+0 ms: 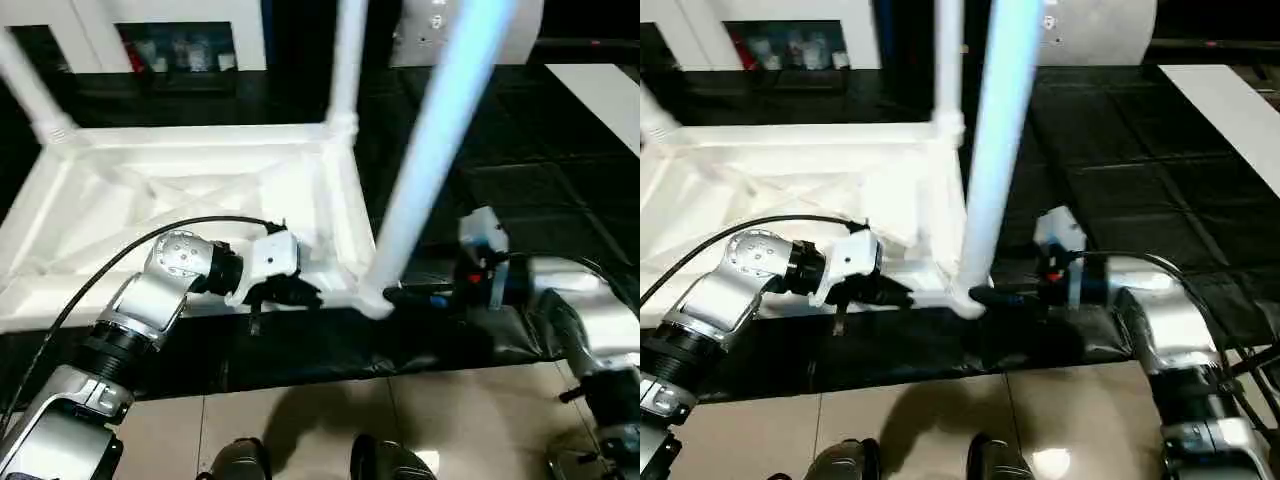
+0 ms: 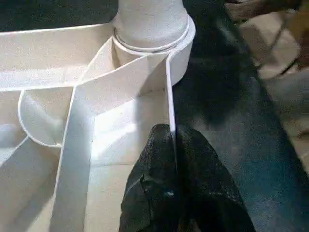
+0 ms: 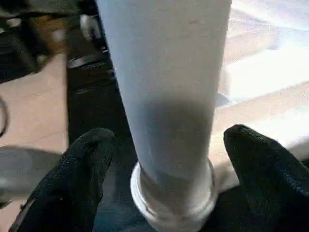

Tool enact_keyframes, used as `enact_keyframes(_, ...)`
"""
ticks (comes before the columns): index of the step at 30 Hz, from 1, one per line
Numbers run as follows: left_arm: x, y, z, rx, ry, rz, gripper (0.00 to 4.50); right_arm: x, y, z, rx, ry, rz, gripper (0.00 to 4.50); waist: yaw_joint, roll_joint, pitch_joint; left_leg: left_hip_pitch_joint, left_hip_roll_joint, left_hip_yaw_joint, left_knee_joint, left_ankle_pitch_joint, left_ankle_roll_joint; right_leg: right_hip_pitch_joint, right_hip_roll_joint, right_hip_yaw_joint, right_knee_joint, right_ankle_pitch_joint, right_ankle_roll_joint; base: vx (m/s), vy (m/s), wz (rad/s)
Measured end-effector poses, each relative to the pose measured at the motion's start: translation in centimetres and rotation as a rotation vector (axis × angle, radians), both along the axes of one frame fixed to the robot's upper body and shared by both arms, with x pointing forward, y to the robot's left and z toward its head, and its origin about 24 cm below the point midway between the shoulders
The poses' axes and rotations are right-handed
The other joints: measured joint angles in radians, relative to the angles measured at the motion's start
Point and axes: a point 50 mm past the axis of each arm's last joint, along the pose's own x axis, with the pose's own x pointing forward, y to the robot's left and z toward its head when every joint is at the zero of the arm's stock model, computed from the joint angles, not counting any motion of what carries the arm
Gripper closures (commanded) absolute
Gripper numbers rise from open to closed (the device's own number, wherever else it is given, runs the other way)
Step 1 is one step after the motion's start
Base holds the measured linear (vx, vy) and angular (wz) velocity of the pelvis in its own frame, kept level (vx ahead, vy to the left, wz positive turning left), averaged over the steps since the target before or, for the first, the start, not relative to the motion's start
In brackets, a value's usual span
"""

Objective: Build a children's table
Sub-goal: Rotate leg to tighten

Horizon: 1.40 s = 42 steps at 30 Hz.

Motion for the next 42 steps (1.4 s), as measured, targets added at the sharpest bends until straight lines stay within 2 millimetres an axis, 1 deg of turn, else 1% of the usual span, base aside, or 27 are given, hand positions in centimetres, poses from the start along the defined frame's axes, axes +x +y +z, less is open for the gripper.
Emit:
enact_keyframes(4,-0.1,0.0,0.0,0.005,0.006,-0.026,4.50,0.1,0.2,-0.4,-0.013,0.037,0.052,0.97,-0.002,0.000,0.000,0.000,0.000,0.000,0.001,0.000,0.000,0.000,0.000,0.000,0.000,0.000,0.000,0.000,0.000,0.00)
enact_keyframes(10,-0.1,0.0,0.1,0.005,0.002,-0.034,4.50,0.6,0.6,0.0,-0.031,0.038,0.105,1.66,-0.002,-0.001,0.000,-0.001,0.000,0.000,0.001,0.000,0.000,0.000,0.000,0.000,0.000,0.000,0.000,0.000,0.000,0.00)
enact_keyframes(11,-0.1,0.0,0.1,0.005,0.001,-0.036,4.50,0.6,0.6,-0.1,-0.031,0.042,0.108,1.66,-0.002,-0.001,0.000,-0.001,0.000,0.000,0.001,0.000,0.000,0.000,0.000,0.000,0.000,0.000,0.001,0.000,0.000,0.00)
enact_keyframes(14,-0.2,0.0,0.1,0.007,0.000,-0.048,4.50,0.5,0.6,-0.2,-0.030,0.051,0.122,1.99,-0.001,-0.001,0.000,-0.001,0.000,0.000,0.001,0.000,0.000,0.000,0.000,0.000,0.000,0.000,0.000,0.000,0.000,0.00)
enact_keyframes(15,-0.2,0.0,0.1,0.008,0.000,-0.051,4.50,0.5,0.6,-0.2,-0.030,0.052,0.124,1.99,-0.001,-0.001,0.000,-0.001,0.000,0.000,0.001,0.000,0.000,-0.001,0.000,0.000,0.000,0.000,0.000,0.000,0.000,0.00)
enact_keyframes(16,-0.2,0.0,0.1,0.009,0.002,-0.054,4.50,0.5,0.6,-0.2,-0.030,0.052,0.126,2.14,-0.001,-0.001,0.000,-0.001,0.000,0.000,0.001,0.000,0.000,0.000,0.000,0.000,0.000,0.000,0.000,0.000,0.000,0.00)
enact_keyframes(17,-0.2,0.0,0.1,0.010,0.002,-0.056,4.50,0.5,0.6,-0.2,-0.030,0.053,0.128,2.14,-0.001,-0.001,0.000,-0.001,0.000,0.000,0.001,0.000,0.000,0.000,0.000,0.000,0.000,0.000,0.000,0.000,0.000,0.00)
enact_keyframes(18,-0.3,0.0,0.1,0.010,0.002,-0.057,4.50,0.5,0.6,-0.2,-0.030,0.053,0.128,2.33,-0.001,-0.001,0.000,-0.001,0.000,0.000,0.001,0.000,0.000,0.000,0.000,0.000,0.000,0.000,0.000,0.000,0.000,0.00)
enact_keyframes(24,-0.2,-0.2,0.0,0.000,0.005,-0.052,4.50,0.3,0.5,-0.4,-0.018,0.065,0.107,2.52,-0.001,-0.001,0.000,0.000,0.000,0.000,0.001,0.000,0.000,0.000,0.000,0.000,0.000,0.000,0.001,0.000,0.000,0.00)
enact_keyframes(26,-0.1,-0.4,-0.1,-0.015,0.010,-0.026,4.50,0.0,0.5,-0.6,0.003,0.067,0.050,2.52,0.001,-0.001,0.000,0.000,0.000,0.000,0.001,0.000,0.000,0.001,0.000,0.000,0.000,0.000,0.001,0.000,0.000,0.00)
enact_keyframes(28,0.2,-0.6,-0.3,-0.031,0.012,0.018,4.50,-0.1,0.4,-0.9,0.023,0.071,-0.020,2.52,-0.001,-0.001,0.000,0.000,0.000,0.000,0.001,0.000,0.000,0.001,0.000,0.000,0.000,0.000,0.000,0.000,0.000,0.00)
enact_keyframes(32,1.2,-1.4,-0.4,-0.068,0.005,0.152,4.50,0.7,0.8,-1.3,0.072,0.030,-0.234,2.53,-0.015,-0.001,0.000,0.001,0.000,0.000,0.003,0.000,0.000,0.001,0.000,0.001,0.000,0.000,0.000,0.000,0.000,0.00)
enact_keyframes(35,1.7,-2.2,-0.5,-0.087,-0.001,0.218,4.50,1.1,1.0,-1.7,0.100,0.004,-0.377,2.54,-0.033,-0.001,0.000,0.001,-0.001,0.000,0.004,0.000,0.000,0.001,0.000,0.001,-0.001,0.000,0.000,0.000,0.000,0.00)
enact_keyframes(39,2.6,-3.6,-0.6,-0.113,-0.021,0.322,4.50,2.0,1.8,-1.8,0.121,-0.037,-0.600,2.57,-0.041,-0.001,0.000,0.002,-0.001,0.000,0.003,0.000,0.000,0.001,0.000,0.001,-0.001,0.000,0.001,0.000,0.000,0.00)
enact_keyframes(40,2.9,-4.1,-0.6,-0.121,-0.028,0.358,4.50,2.3,2.4,-1.9,0.135,-0.041,-0.683,2.57,-0.042,-0.001,0.000,0.002,-0.001,0.000,0.002,0.000,0.000,0.001,0.000,0.001,-0.001,0.000,0.001,0.000,0.000,0.00)
enact_keyframes(42,3.3,-4.6,-0.5,-0.125,-0.040,0.396,4.50,2.7,3.1,-1.8,0.149,-0.050,-0.787,2.58,-0.045,-0.001,0.000,0.001,-0.001,0.000,0.002,0.000,0.000,0.000,0.000,0.001,-0.001,0.000,0.001,0.000,0.000,0.00)
